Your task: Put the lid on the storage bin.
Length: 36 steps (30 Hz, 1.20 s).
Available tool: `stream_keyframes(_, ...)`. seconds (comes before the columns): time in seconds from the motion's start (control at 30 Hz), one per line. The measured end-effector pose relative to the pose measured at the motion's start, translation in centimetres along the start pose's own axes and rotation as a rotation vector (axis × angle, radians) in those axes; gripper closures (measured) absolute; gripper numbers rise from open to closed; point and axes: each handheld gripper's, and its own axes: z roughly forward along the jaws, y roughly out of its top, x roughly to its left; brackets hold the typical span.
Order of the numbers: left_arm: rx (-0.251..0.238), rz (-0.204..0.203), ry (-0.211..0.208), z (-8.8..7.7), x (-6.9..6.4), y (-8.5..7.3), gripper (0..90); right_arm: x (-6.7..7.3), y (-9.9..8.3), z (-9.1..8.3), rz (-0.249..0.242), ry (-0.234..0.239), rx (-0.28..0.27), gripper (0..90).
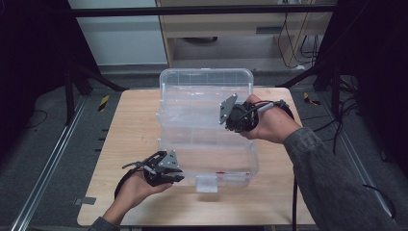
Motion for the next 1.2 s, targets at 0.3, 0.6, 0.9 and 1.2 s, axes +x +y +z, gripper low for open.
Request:
stream_keyframes(0.3, 0.0, -0.024, 0.006, 0.0, -0.2, 0.0, 75.1, 2.0, -0.3, -0.3, -0.021, 0.002, -0.006, 88.2)
stream_keyframes(0.6, -0.001, 0.008, 0.028, 0.0, -0.3, 0.0, 74.3, 3.7, -0.7, -0.4, -0.037, -0.012, 0.009, 87.0)
stream_keyframes(0.9, -0.005, -0.002, 0.041, 0.0, -0.6, 0.0, 73.5, 4.2, -1.1, -0.3, -0.033, 0.011, -0.002, 87.0)
stream_keyframes(1.2, -0.03, -0.014, 0.024, -0.1, -0.5, 0.0, 73.8, 4.7, -1.2, -0.2, -0.029, 0.013, -0.004, 86.5)
